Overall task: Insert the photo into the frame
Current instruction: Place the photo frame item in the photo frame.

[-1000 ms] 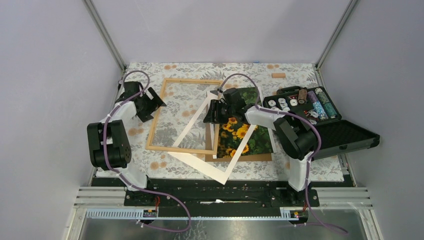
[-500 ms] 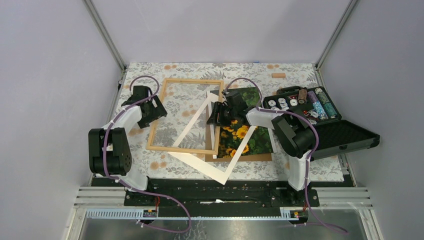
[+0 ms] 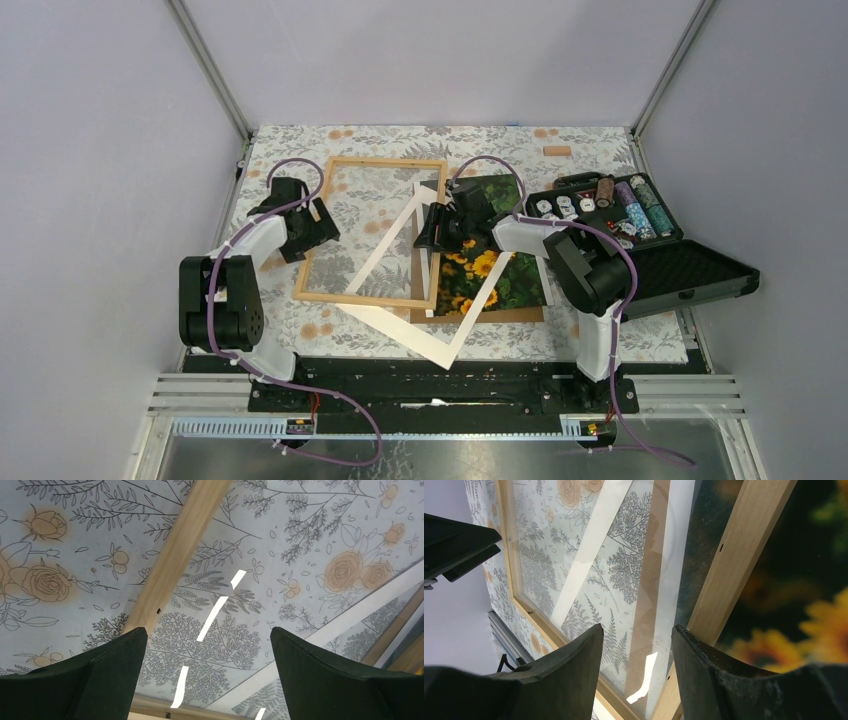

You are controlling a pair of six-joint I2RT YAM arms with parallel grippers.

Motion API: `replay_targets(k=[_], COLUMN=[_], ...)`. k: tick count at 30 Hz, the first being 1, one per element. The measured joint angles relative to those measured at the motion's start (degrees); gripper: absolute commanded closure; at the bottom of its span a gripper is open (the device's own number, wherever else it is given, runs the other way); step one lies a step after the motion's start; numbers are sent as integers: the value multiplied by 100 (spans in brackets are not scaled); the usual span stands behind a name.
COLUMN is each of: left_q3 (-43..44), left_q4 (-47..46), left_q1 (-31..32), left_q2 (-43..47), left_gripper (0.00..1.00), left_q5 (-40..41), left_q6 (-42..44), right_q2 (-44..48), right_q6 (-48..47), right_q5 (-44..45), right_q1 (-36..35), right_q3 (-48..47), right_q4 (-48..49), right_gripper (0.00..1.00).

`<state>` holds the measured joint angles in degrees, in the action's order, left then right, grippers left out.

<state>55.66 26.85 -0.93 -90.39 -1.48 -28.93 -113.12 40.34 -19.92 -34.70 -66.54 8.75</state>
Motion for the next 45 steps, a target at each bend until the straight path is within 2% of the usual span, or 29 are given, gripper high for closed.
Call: replay_targets(k=[30, 36, 40, 45], left_q3=[-20, 195, 573, 817], left_q4=[-120, 184, 175, -339], left_q1=[79, 74, -76, -671], left_q2=[-361, -234, -35, -11], left_gripper=[1, 1, 1, 1], left_q5=[-240, -245, -396, -837], left_q6=[-13, -9, -142, -570], right_q2=[0, 26, 157, 219], right_q6=[142, 116, -109, -479], right_q5=[-9, -13, 4, 210], right_q1=[20, 22, 59, 157], right_q3=[94, 96, 68, -201], right_q4=[190, 175, -31, -326], right_gripper=[40, 36, 29, 27])
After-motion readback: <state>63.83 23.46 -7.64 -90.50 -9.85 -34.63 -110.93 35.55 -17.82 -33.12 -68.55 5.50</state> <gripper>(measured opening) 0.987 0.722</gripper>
